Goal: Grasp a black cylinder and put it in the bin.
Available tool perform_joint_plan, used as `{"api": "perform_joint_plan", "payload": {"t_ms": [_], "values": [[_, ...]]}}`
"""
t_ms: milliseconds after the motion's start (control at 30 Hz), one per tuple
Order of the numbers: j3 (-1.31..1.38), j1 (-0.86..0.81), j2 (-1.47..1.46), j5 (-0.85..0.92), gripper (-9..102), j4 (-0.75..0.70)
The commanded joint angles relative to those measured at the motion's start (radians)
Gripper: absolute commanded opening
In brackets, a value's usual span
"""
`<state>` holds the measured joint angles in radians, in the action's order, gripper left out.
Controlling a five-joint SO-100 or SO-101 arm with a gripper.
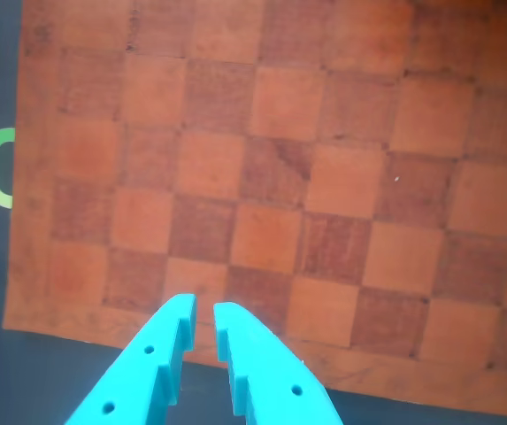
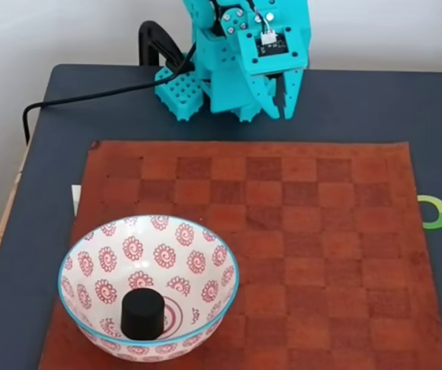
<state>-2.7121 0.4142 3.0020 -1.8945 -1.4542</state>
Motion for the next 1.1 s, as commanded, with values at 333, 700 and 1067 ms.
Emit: {"api": "perform_joint_plan", "payload": {"t_ms": [333, 700, 1067], "values": [[-0.19, -0.009, 0.21, -0.086, 0, 0.095], [-0.258, -0.017, 0.267, -0.107, 0, 0.127], [-0.259, -0.061, 0.267, -0.11, 0, 0.129]]}}
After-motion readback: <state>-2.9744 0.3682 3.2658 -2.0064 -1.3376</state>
